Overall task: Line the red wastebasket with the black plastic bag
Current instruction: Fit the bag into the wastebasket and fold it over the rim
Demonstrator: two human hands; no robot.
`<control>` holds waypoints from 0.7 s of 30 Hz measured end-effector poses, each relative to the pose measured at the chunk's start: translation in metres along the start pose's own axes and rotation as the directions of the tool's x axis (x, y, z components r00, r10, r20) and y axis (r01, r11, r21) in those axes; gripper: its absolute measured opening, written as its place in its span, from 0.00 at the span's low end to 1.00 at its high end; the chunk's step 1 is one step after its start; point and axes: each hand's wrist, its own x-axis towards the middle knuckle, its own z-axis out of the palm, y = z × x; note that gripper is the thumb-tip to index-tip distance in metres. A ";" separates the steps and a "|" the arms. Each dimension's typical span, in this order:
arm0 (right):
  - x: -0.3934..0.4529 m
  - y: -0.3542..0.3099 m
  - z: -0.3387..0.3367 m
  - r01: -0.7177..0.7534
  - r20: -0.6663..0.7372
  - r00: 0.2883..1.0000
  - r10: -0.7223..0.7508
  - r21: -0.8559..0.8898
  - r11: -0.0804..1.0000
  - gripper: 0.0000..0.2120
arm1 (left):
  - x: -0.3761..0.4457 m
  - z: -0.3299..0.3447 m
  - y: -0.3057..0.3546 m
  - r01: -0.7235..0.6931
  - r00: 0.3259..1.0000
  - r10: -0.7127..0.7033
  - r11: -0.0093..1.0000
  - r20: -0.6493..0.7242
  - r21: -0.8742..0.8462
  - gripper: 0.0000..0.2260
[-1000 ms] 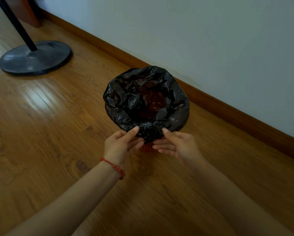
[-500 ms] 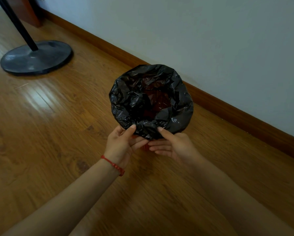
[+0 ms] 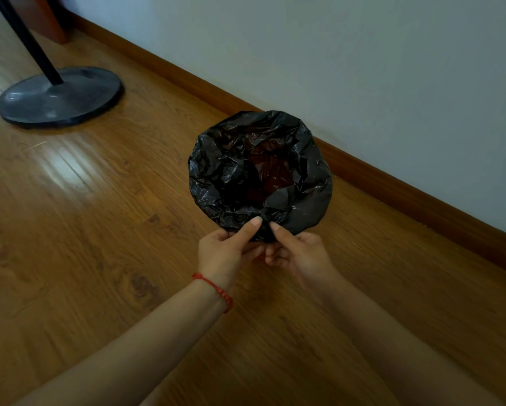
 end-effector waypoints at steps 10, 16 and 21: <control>-0.001 0.007 -0.009 0.115 0.028 0.993 -0.114 -0.028 0.993 0.06 | 0.005 -0.012 0.004 0.010 0.995 -0.004 0.998 0.102 -0.058 0.06; 0.001 0.009 -0.016 0.156 -0.031 0.986 -0.162 -0.143 0.977 0.07 | 0.007 -0.014 0.003 -0.027 0.982 0.041 0.997 0.183 -0.078 0.03; -0.010 0.002 -0.019 0.131 -0.035 0.989 -0.142 -0.227 0.965 0.09 | 0.013 -0.020 0.004 -0.069 0.976 0.087 0.993 0.198 -0.096 0.06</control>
